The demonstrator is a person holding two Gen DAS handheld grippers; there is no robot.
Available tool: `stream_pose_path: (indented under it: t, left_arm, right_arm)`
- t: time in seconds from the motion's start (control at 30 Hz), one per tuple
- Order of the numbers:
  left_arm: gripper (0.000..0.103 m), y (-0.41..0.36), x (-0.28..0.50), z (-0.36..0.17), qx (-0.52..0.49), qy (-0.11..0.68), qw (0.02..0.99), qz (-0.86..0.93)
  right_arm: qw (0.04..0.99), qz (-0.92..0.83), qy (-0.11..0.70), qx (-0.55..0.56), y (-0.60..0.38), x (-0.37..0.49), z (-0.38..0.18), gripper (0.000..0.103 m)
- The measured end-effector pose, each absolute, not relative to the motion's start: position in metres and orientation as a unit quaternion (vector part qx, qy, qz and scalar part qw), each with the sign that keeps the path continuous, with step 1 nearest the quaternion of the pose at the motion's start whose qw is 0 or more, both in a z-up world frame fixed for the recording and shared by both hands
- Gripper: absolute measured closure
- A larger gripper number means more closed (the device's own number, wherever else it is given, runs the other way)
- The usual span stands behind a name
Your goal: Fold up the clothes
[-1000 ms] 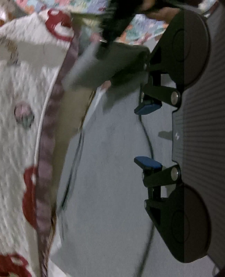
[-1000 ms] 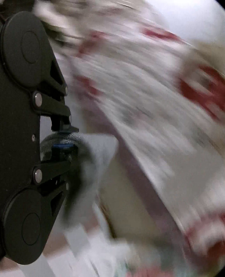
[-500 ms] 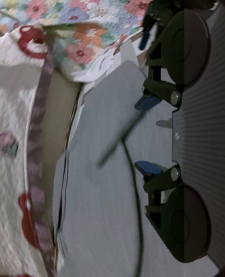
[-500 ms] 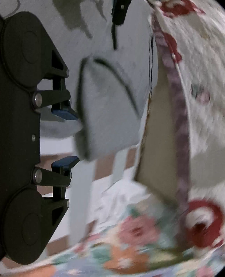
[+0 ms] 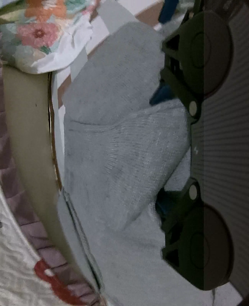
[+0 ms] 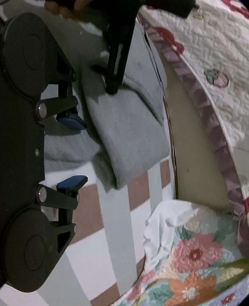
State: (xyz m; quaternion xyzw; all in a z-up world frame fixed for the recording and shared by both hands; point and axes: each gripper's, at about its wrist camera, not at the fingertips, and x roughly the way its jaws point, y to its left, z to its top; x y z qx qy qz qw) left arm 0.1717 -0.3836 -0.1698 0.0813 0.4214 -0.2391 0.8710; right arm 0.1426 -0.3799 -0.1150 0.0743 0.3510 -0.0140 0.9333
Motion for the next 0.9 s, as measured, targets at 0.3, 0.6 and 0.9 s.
stream_pose_path:
  t: [0.3,0.6,0.9]
  left_arm:
    - [0.088,-0.314,0.189,-0.063,0.091,0.362,0.877,-0.303]
    - [0.083,-0.208,0.18,-0.095,-0.004,0.334,0.913,-0.236]
    - [0.066,-0.144,0.177,-0.151,-0.059,0.383,0.909,-0.156]
  right_arm:
    - [0.935,-0.018,0.339,0.102,-0.391,0.147,-0.118,0.044]
    - [0.942,-0.026,0.326,0.077,-0.386,0.145,-0.122,0.044]
    - [0.944,-0.03,0.322,0.07,-0.385,0.145,-0.122,0.044]
